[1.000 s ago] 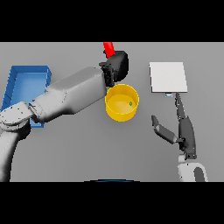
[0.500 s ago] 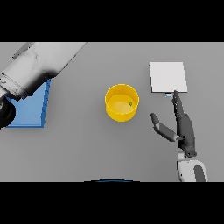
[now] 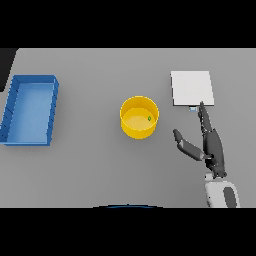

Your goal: Pick up the red beaker and tilt it to pour out 1 green nut into yellow bowl. Pick up the yellow bowl and place it on the metallic measuring scale.

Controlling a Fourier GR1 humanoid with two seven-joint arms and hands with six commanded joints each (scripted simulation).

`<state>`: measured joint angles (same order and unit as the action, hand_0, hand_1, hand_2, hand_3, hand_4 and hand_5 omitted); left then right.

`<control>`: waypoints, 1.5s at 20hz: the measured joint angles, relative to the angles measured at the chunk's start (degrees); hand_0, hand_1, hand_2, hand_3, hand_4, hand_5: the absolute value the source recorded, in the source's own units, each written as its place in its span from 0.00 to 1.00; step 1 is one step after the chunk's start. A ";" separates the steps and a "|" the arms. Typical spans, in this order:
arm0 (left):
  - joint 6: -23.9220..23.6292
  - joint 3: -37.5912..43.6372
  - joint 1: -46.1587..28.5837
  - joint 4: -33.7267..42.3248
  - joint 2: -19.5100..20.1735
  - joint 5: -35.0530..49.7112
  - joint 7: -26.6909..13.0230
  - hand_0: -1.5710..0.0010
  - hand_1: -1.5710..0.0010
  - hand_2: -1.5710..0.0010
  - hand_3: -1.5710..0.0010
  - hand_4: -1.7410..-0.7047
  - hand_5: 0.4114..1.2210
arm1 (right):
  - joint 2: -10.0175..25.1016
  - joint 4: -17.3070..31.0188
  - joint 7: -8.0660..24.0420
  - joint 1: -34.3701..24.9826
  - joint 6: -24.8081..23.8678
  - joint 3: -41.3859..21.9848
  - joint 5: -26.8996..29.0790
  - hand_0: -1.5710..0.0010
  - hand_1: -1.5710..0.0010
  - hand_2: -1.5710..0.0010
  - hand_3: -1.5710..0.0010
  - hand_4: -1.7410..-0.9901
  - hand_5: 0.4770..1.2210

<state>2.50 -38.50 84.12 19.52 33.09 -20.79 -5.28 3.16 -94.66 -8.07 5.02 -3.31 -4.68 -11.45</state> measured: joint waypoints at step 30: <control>-22.99 -2.36 -49.75 50.47 20.36 34.98 -29.66 0.52 0.62 0.61 0.63 0.75 0.41 | 2.18 -1.14 -1.62 1.48 1.19 -1.45 -1.98 1.00 1.00 1.00 1.00 0.75 0.25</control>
<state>-20.49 -40.85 34.36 70.00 53.45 14.20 -34.94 5.34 -95.79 -9.69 6.51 -2.12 -6.13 -13.42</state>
